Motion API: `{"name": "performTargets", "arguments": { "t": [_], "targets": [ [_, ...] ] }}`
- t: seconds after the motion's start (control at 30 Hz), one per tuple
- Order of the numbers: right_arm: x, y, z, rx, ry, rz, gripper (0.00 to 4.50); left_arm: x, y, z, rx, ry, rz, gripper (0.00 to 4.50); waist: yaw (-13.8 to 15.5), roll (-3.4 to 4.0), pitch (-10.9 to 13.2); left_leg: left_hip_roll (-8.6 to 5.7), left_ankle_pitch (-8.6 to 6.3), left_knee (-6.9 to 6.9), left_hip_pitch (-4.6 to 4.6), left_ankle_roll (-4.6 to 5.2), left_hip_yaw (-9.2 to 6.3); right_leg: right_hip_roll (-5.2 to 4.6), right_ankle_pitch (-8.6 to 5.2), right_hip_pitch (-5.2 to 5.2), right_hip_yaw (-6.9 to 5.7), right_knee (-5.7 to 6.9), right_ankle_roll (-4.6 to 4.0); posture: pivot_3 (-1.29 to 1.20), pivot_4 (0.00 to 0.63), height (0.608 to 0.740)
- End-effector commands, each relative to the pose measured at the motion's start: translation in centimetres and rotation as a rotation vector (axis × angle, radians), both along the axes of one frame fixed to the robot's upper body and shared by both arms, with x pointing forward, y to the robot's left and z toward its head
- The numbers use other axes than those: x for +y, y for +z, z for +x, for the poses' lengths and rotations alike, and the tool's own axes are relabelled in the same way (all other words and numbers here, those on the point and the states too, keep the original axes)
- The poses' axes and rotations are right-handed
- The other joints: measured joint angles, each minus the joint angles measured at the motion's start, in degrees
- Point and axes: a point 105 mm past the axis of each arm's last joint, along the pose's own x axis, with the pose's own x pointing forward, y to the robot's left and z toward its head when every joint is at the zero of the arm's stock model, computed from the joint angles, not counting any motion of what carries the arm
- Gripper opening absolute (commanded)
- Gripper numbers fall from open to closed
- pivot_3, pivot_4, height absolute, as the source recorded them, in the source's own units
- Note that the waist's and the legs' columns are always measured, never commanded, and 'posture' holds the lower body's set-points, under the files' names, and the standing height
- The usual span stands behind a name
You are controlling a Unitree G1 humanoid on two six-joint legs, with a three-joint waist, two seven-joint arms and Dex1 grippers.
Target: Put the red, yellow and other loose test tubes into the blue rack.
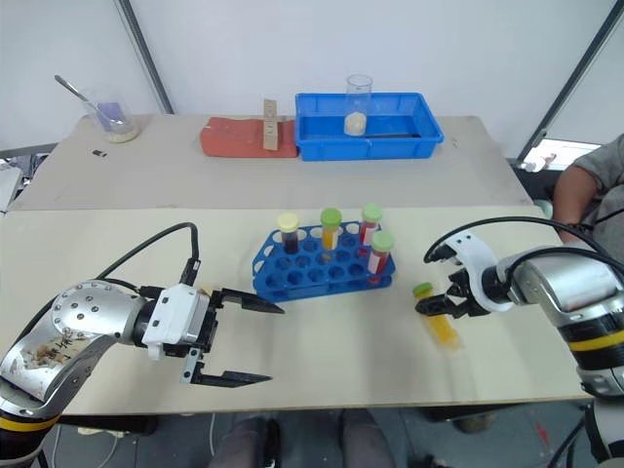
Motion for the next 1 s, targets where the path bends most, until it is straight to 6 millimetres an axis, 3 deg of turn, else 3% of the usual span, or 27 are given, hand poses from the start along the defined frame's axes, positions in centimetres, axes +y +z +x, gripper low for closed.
{"name": "performTargets", "arguments": {
  "t": [0.03, 0.27, 0.47, 0.6, 0.77, 0.87, 1.0],
  "targets": [
    [-0.2, 0.4, 0.5, -0.011, -0.005, -0.022, 3.31, -0.4, 0.5, -0.5, -0.040, -0.022, -0.016, 4.50, 0.0, 0.00, 0.0, 0.00, 0.00, 0.00, -0.01, 0.00, 0.00, 0.00, 0.00, -0.01, 0.00, 0.00, 0.00, 0.00, 0.150, 0.740],
    [0.0, 0.0, 0.6, 0.014, -0.008, -0.009, 1.00, -0.5, 0.2, -0.4, -0.034, -0.011, -0.020, 4.50, 0.0, 0.00, 0.0, 0.00, 0.00, 0.01, 0.00, 0.00, 0.00, 0.00, 0.07, 0.00, 0.00, 0.01, 0.12, 0.00, 0.150, 0.740],
    [-0.7, 1.2, 0.4, -0.005, -0.028, 0.017, 0.96, -0.3, 0.5, 0.1, -0.010, 0.022, -0.049, 4.50, 0.0, 0.00, 0.0, 0.01, 0.00, 0.01, 0.02, 0.00, 0.00, 0.00, 0.10, 0.01, 0.00, 0.02, 0.16, 0.00, 0.150, 0.740],
    [-0.2, 2.7, -1.4, -0.052, 0.090, 0.077, 0.96, 0.5, 0.7, 0.7, 0.001, 0.065, -0.065, 4.50, 0.5, 0.02, 0.0, 0.00, 0.00, 0.00, -0.04, 0.00, -0.01, 0.00, 0.13, -0.03, -0.02, 0.01, 0.23, 0.00, 0.150, 0.740],
    [3.4, 4.7, -4.9, -0.239, 0.381, 0.235, 0.95, 2.2, 1.1, 1.9, -0.020, 0.143, -0.082, 4.50, 1.0, 0.02, 0.0, 0.06, -0.04, -0.05, 0.00, 0.06, 0.01, 0.02, 0.09, -0.05, -0.07, 0.03, 0.37, 0.00, 0.150, 0.740],
    [6.6, 5.9, -6.4, -0.437, 0.503, 0.402, 0.95, 3.5, 1.0, 2.6, -0.042, 0.197, -0.067, 4.50, 1.1, 0.01, 0.0, 0.08, -0.04, 0.03, 0.07, 0.06, -0.01, 0.08, 0.12, -0.01, -0.06, 0.10, 0.40, 0.00, 0.150, 0.740],
    [10.2, 7.9, -6.0, -0.701, 0.481, 0.578, 0.95, 5.1, 1.4, 3.3, -0.039, 0.278, -0.086, 4.50, 0.9, 0.01, 0.0, 0.12, -0.03, 0.08, 0.09, 0.03, -0.05, 0.14, 0.07, -0.04, -0.05, 0.13, 0.17, 0.00, 0.150, 0.740]
  ]
}}
